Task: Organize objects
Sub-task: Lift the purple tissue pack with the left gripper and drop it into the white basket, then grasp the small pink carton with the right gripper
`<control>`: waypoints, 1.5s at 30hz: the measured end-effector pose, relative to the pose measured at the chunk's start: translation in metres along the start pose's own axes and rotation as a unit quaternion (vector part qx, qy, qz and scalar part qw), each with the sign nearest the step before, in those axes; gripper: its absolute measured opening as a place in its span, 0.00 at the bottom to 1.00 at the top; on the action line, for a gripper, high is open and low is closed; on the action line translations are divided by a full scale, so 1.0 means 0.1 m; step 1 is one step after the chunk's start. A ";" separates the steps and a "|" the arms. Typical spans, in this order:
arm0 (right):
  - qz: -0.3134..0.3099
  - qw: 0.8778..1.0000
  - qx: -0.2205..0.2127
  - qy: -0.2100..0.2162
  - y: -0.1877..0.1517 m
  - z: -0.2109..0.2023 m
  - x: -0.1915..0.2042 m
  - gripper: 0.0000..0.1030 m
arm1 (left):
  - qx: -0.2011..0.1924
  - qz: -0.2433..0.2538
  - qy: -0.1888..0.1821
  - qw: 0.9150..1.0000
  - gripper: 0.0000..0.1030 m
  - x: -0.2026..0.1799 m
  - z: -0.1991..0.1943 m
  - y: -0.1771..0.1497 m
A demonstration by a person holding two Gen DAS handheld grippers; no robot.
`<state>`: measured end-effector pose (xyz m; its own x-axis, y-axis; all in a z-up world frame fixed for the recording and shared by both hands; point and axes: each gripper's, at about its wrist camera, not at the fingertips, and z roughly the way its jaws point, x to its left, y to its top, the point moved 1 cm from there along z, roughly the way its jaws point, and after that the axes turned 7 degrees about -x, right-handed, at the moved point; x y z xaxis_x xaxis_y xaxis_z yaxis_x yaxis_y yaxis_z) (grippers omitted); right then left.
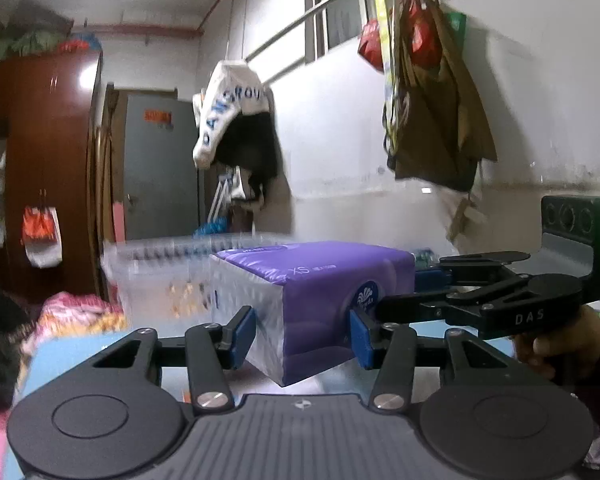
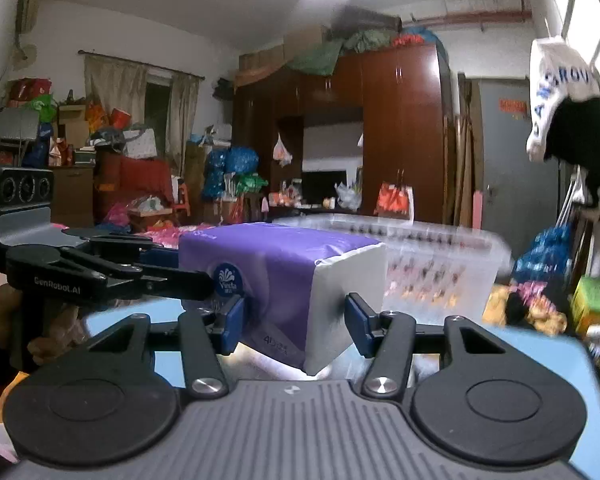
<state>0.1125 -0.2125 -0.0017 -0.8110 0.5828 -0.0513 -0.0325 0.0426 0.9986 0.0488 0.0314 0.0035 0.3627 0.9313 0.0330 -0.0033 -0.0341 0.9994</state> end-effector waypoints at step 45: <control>0.181 0.975 0.118 -0.053 -0.04 0.52 -0.41 1.00 | 0.065 -0.074 0.164 0.982 0.93 0.79 0.11 -0.02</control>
<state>0.1766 -0.1943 -0.0040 -0.6792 0.6746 0.2891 0.3896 -0.0024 0.9210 0.0877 0.1010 0.0039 0.0313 0.9954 -0.0902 0.1546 0.0843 0.9844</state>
